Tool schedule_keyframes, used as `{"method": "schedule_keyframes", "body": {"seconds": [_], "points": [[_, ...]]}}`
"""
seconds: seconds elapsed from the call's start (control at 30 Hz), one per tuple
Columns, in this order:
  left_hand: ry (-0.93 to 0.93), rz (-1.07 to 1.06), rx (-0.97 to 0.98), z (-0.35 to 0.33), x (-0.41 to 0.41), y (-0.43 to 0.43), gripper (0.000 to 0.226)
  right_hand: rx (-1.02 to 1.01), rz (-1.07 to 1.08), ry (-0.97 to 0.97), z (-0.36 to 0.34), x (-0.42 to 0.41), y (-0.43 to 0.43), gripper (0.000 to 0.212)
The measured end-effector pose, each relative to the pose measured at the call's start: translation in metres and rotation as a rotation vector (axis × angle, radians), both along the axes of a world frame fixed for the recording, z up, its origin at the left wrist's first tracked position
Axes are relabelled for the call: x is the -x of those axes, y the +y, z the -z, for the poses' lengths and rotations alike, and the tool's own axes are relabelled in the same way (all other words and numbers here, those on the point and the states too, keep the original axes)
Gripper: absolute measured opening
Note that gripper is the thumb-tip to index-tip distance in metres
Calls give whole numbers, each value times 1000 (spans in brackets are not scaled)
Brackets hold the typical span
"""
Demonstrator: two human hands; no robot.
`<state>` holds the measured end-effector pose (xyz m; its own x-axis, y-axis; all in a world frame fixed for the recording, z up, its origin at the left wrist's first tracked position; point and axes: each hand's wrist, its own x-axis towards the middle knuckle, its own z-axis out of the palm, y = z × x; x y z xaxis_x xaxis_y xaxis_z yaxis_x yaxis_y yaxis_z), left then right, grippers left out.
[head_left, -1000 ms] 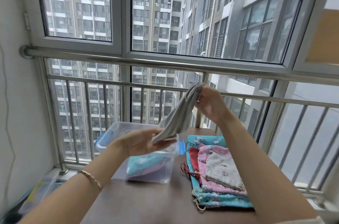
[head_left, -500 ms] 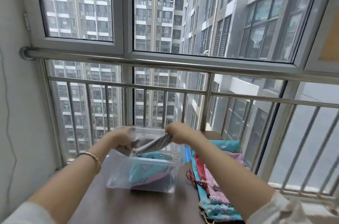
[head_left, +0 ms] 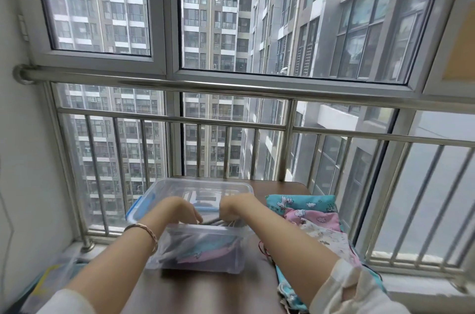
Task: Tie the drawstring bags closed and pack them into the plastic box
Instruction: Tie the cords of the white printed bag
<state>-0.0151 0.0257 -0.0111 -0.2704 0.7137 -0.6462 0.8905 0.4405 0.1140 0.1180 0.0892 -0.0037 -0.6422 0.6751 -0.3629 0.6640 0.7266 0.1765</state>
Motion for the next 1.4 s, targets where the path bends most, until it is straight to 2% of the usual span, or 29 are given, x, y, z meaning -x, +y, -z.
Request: {"method": "schedule_keyframes", "body": {"seconds": [0.07,0.13,0.2,0.27,0.37,0.43,0.6,0.7,0.83,0.97,1.07,1.1,1.2,1.27,1.4], "points": [[7,-11,83,6,0,2,54,35,2,-66,3,-1,-2,41],[-9,-70,108,19,11,12,68,59,22,-105,5,-2,-5,43],[-22,-66,99,22,13,18,73,73,14,-108,6,-1,-5,37],[-39,-35,-77,8,-3,14,57,87,25,20,5,-1,1,28],[-197,-25,-473,-13,-33,24,33,110,111,384,-13,-14,16,27],[-245,9,-674,-25,-62,35,20,91,162,548,-32,-35,24,24],[-192,155,-877,-40,-147,53,16,-3,262,669,-55,-113,34,21],[-221,199,-870,-32,-190,60,22,-4,345,697,-46,-162,36,19],[-199,303,-796,-7,-235,63,14,31,425,654,-16,-215,36,24],[4,444,-591,28,-262,53,32,78,465,591,14,-257,20,29],[126,470,-512,58,-261,46,31,85,512,430,34,-275,13,8],[147,472,-503,67,-260,45,32,108,531,366,39,-278,12,20],[182,451,-539,80,-256,39,36,120,520,201,55,-284,10,23],[217,446,-588,82,-255,37,34,97,516,211,64,-284,9,17],[214,427,-693,72,-255,34,25,99,524,257,74,-283,12,28]]}}
